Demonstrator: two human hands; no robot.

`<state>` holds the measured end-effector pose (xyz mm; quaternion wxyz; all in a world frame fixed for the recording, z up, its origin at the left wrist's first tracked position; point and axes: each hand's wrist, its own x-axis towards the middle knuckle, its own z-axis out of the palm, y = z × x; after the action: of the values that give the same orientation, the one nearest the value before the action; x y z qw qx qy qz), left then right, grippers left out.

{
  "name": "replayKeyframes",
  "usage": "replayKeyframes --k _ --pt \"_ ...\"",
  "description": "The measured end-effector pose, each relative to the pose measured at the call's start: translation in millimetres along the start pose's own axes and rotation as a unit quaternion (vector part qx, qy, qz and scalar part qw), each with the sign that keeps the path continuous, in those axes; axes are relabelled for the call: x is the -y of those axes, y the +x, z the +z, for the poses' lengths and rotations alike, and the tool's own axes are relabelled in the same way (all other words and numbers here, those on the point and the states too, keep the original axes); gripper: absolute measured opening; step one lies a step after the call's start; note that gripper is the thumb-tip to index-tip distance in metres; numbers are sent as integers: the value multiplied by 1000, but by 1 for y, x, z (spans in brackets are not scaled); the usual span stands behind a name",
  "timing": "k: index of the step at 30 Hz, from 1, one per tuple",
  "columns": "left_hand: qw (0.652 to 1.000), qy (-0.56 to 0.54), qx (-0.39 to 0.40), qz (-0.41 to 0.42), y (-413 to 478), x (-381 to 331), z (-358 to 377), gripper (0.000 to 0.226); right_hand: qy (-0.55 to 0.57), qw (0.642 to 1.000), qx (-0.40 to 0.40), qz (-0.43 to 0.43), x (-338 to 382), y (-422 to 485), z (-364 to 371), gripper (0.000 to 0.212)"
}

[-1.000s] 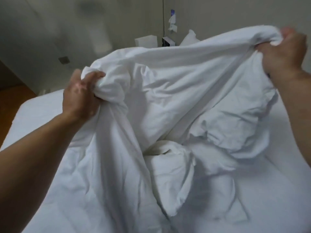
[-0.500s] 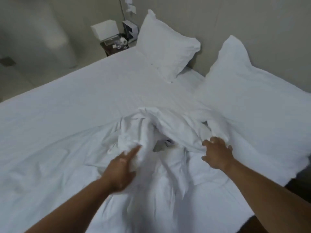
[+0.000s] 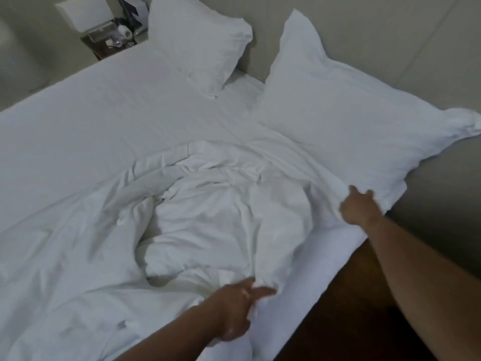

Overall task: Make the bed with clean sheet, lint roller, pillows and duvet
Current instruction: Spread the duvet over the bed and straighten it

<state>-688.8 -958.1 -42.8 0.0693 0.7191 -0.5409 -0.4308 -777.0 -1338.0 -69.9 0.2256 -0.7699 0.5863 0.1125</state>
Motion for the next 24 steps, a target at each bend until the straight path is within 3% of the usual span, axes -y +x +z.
replayKeyframes --k 2,4,5,6,9,12,13,15,17,19,21,22,24 --pt "999 16 -35 -32 -2 0 -5 90 167 976 138 8 33 -94 18 70" --pt "998 -3 -57 -17 -12 -11 -15 93 352 877 319 74 45 -181 43 70" --pt "998 -14 -53 -9 -20 -12 -17 94 402 837 364 71 48 -210 59 65" --pt "999 -15 -44 -11 -32 -13 -21 95 427 824 369 59 47 -229 79 56" --pt "989 125 -31 -79 -86 9 -28 111 464 854 235 6 49 -250 122 49" --pt "928 327 -100 -149 -155 59 -25 128 457 869 187 -22 40 -243 123 33" --pt "913 335 -127 -193 -175 76 -19 122 444 881 162 -25 29 -238 120 27" --pt "907 305 -118 -265 -208 102 -4 88 424 896 130 -26 2 -235 119 27" --pt "926 235 -73 -287 -229 112 14 63 346 928 137 -28 -21 -252 124 46" --pt "957 156 -73 -233 -242 106 39 59 171 977 123 -33 -31 -284 140 78" --pt "978 111 -104 -143 -253 92 71 53 70 987 32 -141 -22 -346 153 102" --pt "983 87 -120 -104 -261 83 86 50 62 967 0 -248 -13 -387 155 107" --pt "986 53 -153 -46 -281 68 114 49 20 895 67 -441 11 -472 161 111"
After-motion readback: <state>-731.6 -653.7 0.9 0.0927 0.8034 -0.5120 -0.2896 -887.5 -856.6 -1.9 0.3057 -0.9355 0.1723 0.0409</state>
